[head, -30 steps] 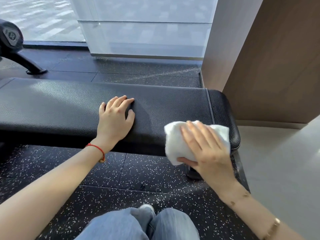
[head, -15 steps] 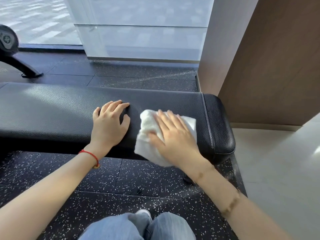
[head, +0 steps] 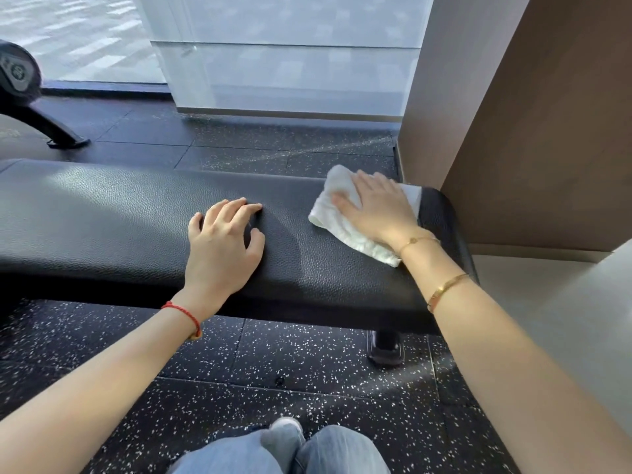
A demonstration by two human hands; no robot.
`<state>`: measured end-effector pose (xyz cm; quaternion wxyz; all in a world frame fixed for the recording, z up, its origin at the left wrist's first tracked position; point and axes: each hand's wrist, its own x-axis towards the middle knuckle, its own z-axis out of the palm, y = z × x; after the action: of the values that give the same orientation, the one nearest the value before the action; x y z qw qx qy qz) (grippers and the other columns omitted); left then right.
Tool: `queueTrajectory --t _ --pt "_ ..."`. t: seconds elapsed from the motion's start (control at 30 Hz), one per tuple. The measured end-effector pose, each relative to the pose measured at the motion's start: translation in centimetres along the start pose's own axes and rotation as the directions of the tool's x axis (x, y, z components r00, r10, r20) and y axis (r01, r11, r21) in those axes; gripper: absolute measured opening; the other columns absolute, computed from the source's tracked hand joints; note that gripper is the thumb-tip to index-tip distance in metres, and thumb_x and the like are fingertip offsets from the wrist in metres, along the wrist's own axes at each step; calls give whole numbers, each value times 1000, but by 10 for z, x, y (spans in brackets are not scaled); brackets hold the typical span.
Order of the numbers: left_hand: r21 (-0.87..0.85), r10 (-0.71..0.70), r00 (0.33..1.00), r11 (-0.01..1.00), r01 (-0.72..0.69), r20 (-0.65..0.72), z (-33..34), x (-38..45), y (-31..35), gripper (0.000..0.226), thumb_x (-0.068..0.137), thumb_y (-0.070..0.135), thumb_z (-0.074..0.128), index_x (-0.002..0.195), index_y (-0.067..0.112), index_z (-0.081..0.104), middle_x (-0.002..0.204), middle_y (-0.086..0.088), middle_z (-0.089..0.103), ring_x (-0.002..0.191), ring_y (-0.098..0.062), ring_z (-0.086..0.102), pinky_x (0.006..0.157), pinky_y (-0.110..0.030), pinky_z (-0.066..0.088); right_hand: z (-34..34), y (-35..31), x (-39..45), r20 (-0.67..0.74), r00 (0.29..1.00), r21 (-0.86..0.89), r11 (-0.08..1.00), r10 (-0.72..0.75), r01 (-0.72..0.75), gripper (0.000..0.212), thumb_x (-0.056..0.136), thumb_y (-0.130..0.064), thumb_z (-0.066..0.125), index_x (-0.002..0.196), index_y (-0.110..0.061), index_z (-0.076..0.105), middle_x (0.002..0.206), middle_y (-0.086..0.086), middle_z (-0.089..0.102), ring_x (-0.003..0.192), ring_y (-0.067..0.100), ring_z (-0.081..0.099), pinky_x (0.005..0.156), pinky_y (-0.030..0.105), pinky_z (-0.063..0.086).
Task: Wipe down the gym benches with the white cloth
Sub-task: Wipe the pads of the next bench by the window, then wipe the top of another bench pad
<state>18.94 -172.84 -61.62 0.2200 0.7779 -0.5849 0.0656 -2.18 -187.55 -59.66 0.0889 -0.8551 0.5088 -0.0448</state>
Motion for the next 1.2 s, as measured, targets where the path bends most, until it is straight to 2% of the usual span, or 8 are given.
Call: queueTrajectory --t 0.1,0.17,0.3,0.43,0.6,0.77,0.93,1.2 --pt "-10 -3 1000 1000 3 2 -2 0 0 44 89 37 40 129 28 57 138 7 54 134 -17 42 114 -49 27 4 -17 -9 -34 994 81 991 -104 107 71 101 -63 23 158 -21 19 165 -2 20 152 22 13 123 40 8" --pt "-8 2 1000 1000 -2 5 -2 0 -1 43 90 36 43 130 28 56 139 7 54 134 -16 42 114 -49 27 6 -21 -28 -94 982 166 970 -162 176 61 102 -54 37 153 -21 33 158 -1 35 149 21 24 123 41 17" --pt "-5 -7 1000 1000 7 16 0 -1 -2 42 92 34 46 132 28 55 142 5 52 137 -18 41 116 -50 25 6 -21 -55 -205 960 232 944 -189 236 50 97 -38 59 141 -16 51 140 0 56 134 19 43 113 34 28" --pt "-7 -2 997 1000 3 77 -6 0 -1 48 90 37 41 135 26 55 144 3 51 139 -21 40 115 -51 25 0 -23 -55 -239 958 259 940 -158 220 39 95 -34 64 130 -19 59 129 -4 61 123 17 49 105 31 34" --pt "-5 17 980 1000 -16 197 -40 16 3 45 92 31 55 136 21 54 143 1 52 137 -20 43 118 -47 25 -34 -25 -46 -127 987 304 943 -101 135 38 97 -39 59 131 -23 57 123 -4 61 114 18 51 99 32 40" --pt "-40 18 978 999 -10 208 -119 59 23 39 91 25 60 129 17 60 134 1 60 128 -20 52 112 -42 36 -112 -36 -47 -49 999 335 942 -22 37 42 96 -47 54 131 -23 55 119 -3 61 110 18 53 92 32 40" --pt "-74 -5 975 997 22 224 -229 109 46 35 89 20 62 124 17 62 128 1 63 121 -21 57 103 -38 41 -226 -57 -47 -29 999 386 922 21 -8 44 96 -53 49 129 -25 55 118 -5 61 107 17 53 91 32 42" --pt "-93 6 979 996 13 205 -416 194 95 32 91 19 62 123 16 62 126 0 64 119 -22 58 102 -37 42 -432 -94 -37 -58 997 457 889 41 -10 37 99 -46 54 130 -25 55 121 -8 59 110 12 50 94 29 41"
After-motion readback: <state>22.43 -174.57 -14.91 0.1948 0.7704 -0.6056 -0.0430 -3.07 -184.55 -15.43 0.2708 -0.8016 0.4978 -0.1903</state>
